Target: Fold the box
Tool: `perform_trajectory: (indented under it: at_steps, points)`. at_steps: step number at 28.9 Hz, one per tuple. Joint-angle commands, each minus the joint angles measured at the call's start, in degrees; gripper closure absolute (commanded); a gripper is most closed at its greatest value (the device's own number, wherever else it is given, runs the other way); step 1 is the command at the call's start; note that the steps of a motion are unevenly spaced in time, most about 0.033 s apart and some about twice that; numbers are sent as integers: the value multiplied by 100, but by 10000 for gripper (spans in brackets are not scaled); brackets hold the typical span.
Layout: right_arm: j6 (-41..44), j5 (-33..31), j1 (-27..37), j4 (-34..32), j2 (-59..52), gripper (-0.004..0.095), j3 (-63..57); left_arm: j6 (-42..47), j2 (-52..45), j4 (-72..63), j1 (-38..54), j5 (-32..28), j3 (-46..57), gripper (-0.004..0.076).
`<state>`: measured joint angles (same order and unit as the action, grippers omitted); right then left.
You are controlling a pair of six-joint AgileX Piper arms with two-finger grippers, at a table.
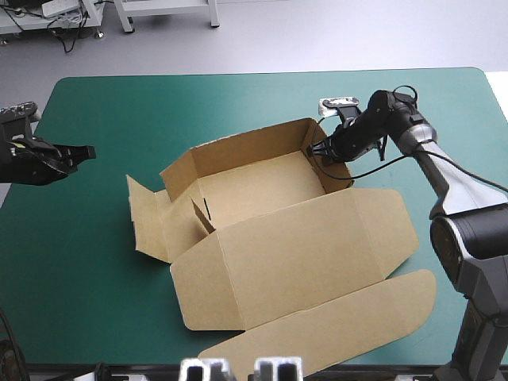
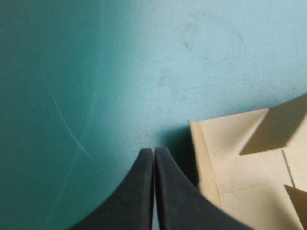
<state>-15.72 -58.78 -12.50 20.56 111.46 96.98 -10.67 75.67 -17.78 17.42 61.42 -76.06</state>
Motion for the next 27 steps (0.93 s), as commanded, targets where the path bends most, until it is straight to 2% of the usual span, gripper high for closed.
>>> perform_trajectory:
  at_steps: [1,3,5,10,19,27]
  points:
    - [53,-153,63,247,-777,928,420,-101,16,-280,307,-378,-175,731]
    - [237,-211,139,247,-1018,928,558,-329,53,-704,583,-477,-175,730]
    - [344,-335,329,350,-1329,928,736,-901,91,-1762,1005,-476,-175,730]
    - [431,-693,677,704,-1826,928,1071,-1522,332,-2852,1363,-128,-175,730]
    - [551,-693,797,1141,-2515,926,1468,-2742,748,-5702,1365,1264,-175,731]
    - [606,-413,786,1387,-2674,926,1465,-2742,447,-6002,714,1264,-175,730]
